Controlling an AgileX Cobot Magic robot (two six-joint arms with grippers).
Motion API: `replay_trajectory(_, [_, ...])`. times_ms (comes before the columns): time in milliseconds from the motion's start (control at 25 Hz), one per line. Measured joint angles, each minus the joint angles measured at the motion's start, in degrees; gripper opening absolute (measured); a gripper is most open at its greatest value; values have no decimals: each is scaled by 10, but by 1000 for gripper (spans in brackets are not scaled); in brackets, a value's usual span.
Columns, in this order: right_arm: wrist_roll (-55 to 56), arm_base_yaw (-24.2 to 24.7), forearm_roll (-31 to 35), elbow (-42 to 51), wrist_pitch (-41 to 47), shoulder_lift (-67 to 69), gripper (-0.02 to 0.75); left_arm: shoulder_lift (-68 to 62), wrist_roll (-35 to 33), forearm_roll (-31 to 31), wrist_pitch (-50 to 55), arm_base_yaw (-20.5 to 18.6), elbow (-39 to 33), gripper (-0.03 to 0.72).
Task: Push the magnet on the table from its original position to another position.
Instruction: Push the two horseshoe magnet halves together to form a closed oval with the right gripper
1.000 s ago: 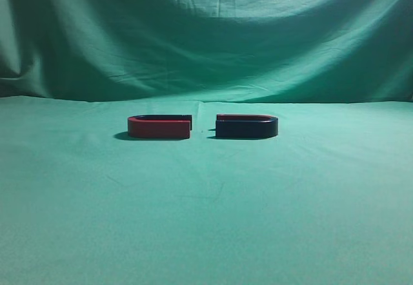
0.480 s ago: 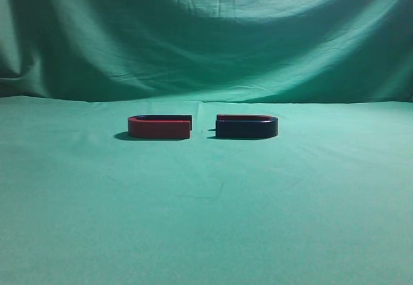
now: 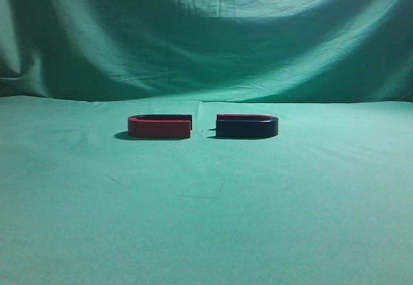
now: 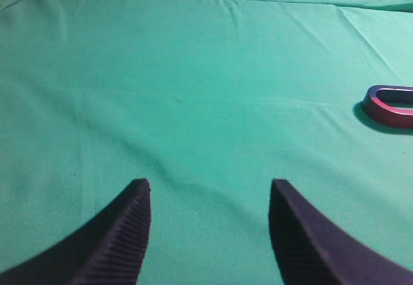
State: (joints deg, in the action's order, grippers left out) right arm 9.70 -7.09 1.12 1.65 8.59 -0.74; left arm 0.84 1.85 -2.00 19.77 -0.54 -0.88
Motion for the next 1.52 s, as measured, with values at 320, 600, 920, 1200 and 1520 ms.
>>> replay_trajectory(320, [-6, 0, 28, -49, -86, 6, 0, 0, 0, 0, 0, 0, 0, 399])
replay_trajectory(600, [-32, 0, 29, -241, 156, 196, 0, 0, 0, 0, 0, 0, 0, 399])
replay_trajectory(920, [-98, 0, 29, -423, 427, 493, 0, 0, 0, 0, 0, 0, 0, 399])
replay_trajectory(1200, [-105, 0, 60, -488, 429, 638, 0, 0, 0, 0, 0, 0, 0, 399])
replay_trajectory(1520, [-128, -77, 78, -587, 467, 794, 0, 0, 0, 0, 0, 0, 0, 399])
